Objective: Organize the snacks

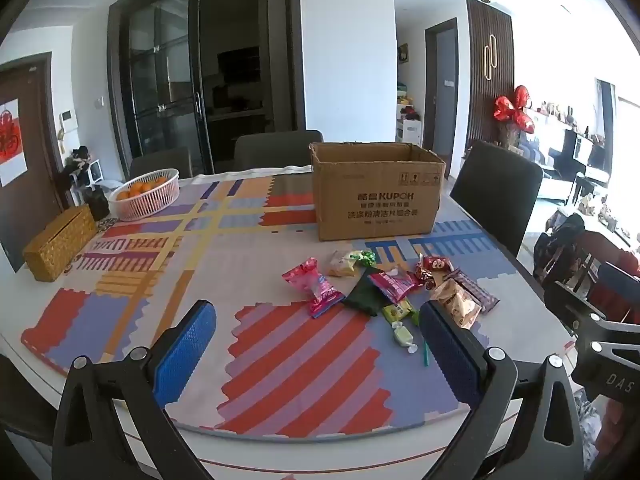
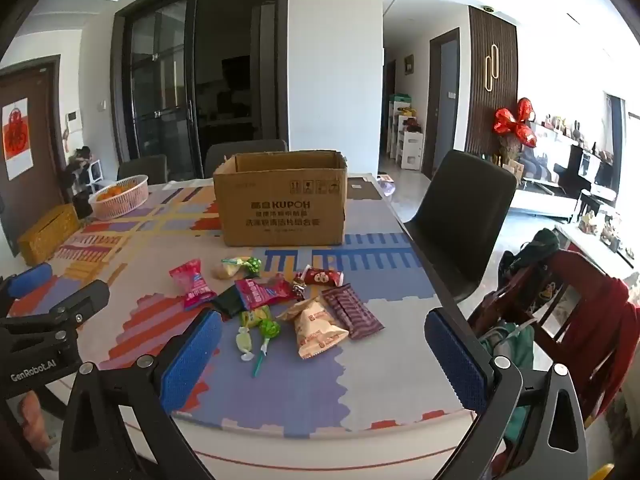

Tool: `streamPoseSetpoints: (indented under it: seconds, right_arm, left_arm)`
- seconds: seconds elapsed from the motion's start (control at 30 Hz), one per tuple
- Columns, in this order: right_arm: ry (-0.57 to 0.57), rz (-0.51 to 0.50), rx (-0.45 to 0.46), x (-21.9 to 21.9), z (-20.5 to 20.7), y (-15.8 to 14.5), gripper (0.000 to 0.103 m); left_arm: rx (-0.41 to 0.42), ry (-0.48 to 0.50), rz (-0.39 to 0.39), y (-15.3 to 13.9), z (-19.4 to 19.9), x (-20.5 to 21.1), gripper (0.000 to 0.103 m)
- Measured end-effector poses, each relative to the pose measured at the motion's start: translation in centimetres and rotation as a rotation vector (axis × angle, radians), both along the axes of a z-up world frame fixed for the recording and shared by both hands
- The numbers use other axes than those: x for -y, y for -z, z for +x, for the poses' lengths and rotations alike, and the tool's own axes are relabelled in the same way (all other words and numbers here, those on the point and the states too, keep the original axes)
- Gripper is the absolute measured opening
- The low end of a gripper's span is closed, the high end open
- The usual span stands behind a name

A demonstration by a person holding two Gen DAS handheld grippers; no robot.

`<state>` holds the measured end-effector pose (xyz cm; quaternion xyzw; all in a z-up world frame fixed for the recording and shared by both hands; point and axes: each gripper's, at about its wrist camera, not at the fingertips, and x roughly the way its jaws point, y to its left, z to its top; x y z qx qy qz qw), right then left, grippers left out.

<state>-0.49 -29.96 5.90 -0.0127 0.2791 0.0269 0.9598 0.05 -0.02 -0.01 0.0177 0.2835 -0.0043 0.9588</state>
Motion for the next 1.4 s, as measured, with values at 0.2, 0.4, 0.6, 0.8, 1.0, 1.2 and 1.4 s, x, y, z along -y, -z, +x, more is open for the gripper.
streamPoseSetpoints:
  seconds: [0.2,0.4,0.6,0.8,1.0,1.2,1.4]
  right_arm:
    - [-0.008,0.004,0.003,0.0,-0.1,0.0,0.103]
    - [0.0,0.009,-0.007,0.1,0.1,0.0,0.103]
    - [-0.001,0.011,-0.01,0.2,0.1,0.0,0.103]
    - [-0.001,0.008,-0.004,0.0,-0.1,-0.1,0.103]
    - [0.0,0.01,-0.009,-0.3,0.1,0.1,0.103]
    - [-0.001,0.01,-0.01,-0.1,0.1,0.1,0.103]
    - [-0.001,0.013,-0.008,1.4,-0.2,-0.3,0.103]
  left_arm:
    - [0.008,-0.005,-0.009,0.1,0.1,-0.2,0.103]
    - [0.006,0.006,-0.005,-0.1,-0.1,-0.1,0.103]
    - [0.015,0.002,-0.002,-0.3,0.0,-0.3,0.103]
    - [0.016,0.002,-0.001,-0.4,0.0,-0.4,0.103]
    - [0.018,0.002,0.0,-0.5,0.1,-0.4,0.103]
    - [0.02,0.002,0.001,-0.5,0.1,-0.4,0.103]
    - [0.021,0.002,0.003,-0.8,-0.1,-0.4,0.103]
